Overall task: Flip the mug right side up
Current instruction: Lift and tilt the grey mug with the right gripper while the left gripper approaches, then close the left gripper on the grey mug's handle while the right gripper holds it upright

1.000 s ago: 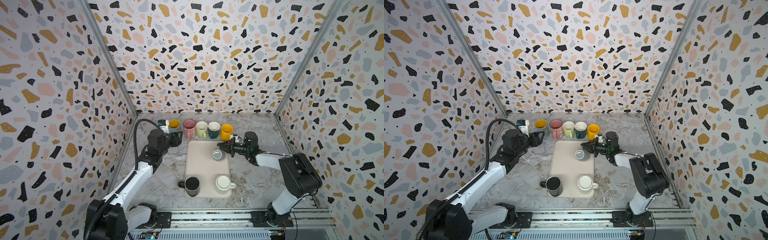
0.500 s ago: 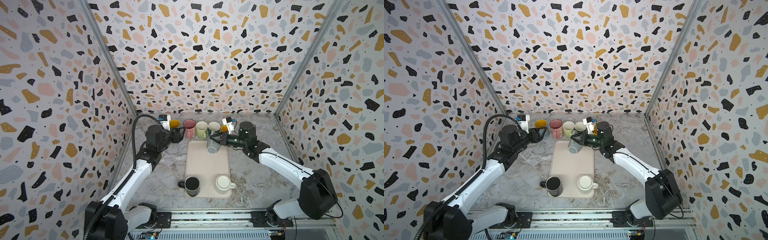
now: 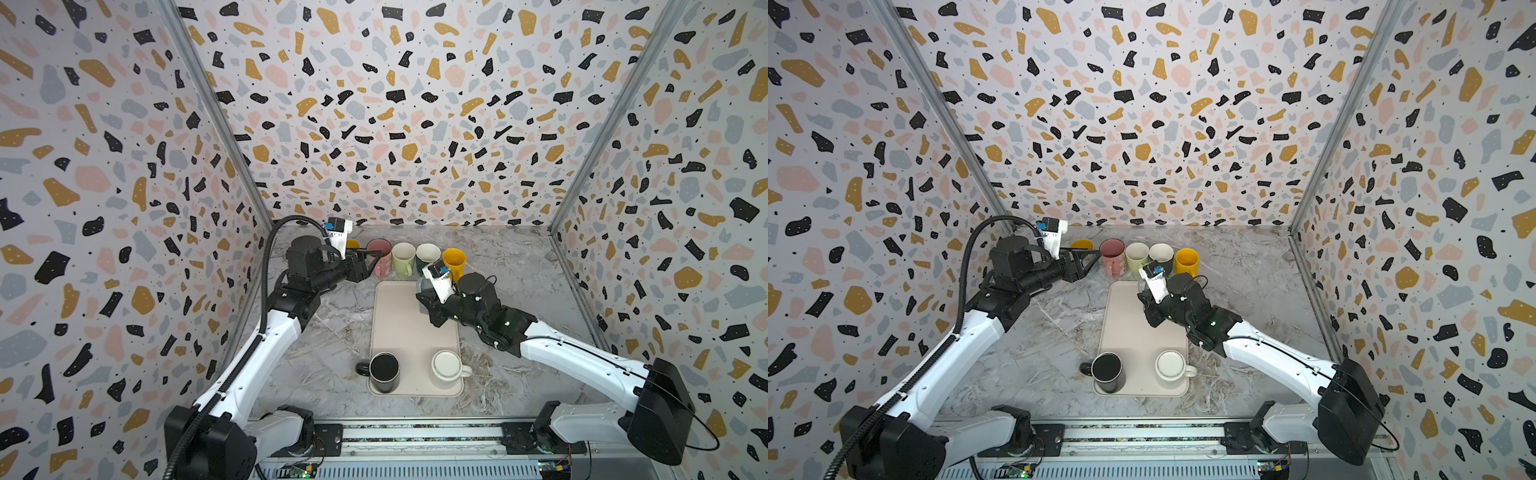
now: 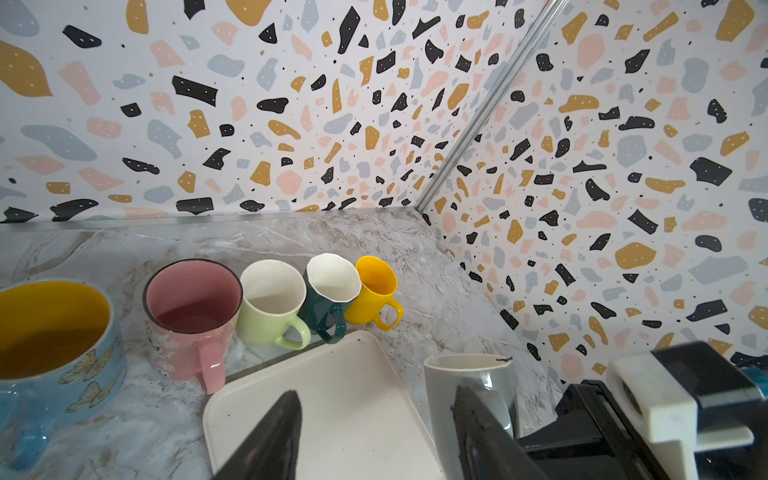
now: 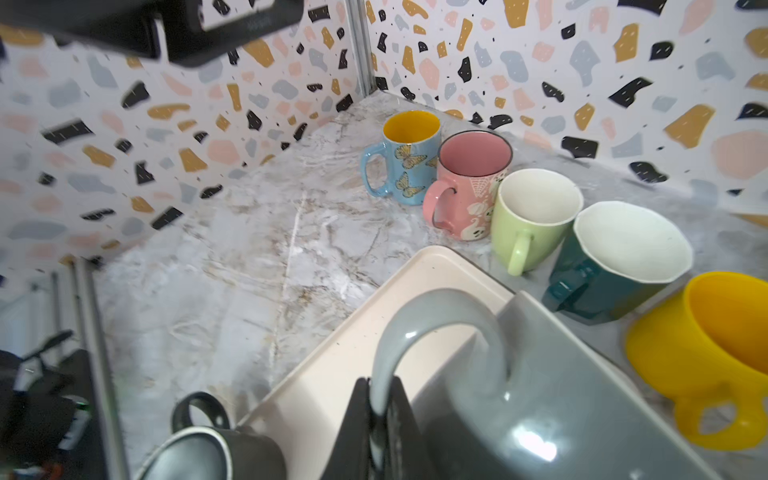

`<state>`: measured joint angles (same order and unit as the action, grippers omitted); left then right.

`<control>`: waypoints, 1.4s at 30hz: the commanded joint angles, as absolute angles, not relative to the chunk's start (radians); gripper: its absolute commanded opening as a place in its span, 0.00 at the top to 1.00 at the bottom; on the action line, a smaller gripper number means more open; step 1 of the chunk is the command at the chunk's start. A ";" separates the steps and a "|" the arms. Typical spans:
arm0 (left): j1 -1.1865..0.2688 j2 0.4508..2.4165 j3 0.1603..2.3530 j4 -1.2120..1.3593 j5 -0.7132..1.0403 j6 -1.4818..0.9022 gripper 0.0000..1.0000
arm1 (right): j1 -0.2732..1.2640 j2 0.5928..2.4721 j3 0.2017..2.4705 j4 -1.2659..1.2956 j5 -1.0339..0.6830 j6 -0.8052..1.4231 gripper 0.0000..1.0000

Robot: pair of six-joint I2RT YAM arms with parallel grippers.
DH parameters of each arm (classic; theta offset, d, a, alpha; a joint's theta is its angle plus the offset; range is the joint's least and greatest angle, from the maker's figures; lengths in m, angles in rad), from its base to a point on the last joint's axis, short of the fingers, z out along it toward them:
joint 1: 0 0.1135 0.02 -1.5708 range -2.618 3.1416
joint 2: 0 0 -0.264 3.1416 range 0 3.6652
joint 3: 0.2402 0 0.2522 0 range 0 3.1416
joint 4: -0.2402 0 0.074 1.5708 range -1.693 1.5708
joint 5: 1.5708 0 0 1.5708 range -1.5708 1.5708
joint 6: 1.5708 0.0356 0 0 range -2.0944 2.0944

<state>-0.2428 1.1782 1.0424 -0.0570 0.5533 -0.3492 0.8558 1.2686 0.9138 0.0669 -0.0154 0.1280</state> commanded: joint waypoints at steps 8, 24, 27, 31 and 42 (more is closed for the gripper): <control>-0.268 1.191 1.194 -0.259 0.578 -0.180 0.38 | 1.021 1.242 0.812 0.380 0.513 -0.461 1.00; -0.531 1.347 1.416 -0.569 0.453 0.147 0.36 | 1.068 1.325 0.683 0.843 0.673 -0.853 1.00; -0.565 1.356 1.413 -0.577 0.418 0.173 0.36 | 1.070 1.338 0.678 0.886 0.678 -0.885 1.00; -0.577 1.369 1.412 -0.566 0.412 0.177 0.36 | 1.073 1.351 0.680 0.909 0.677 -0.904 1.00; -0.588 1.391 1.410 -0.534 0.449 0.166 0.35 | 1.090 1.368 0.672 0.929 0.668 -0.916 1.00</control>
<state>-0.5793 1.3949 1.3830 -0.5671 0.4294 0.1570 1.0817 1.3766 0.6624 0.8406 0.6491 -0.8955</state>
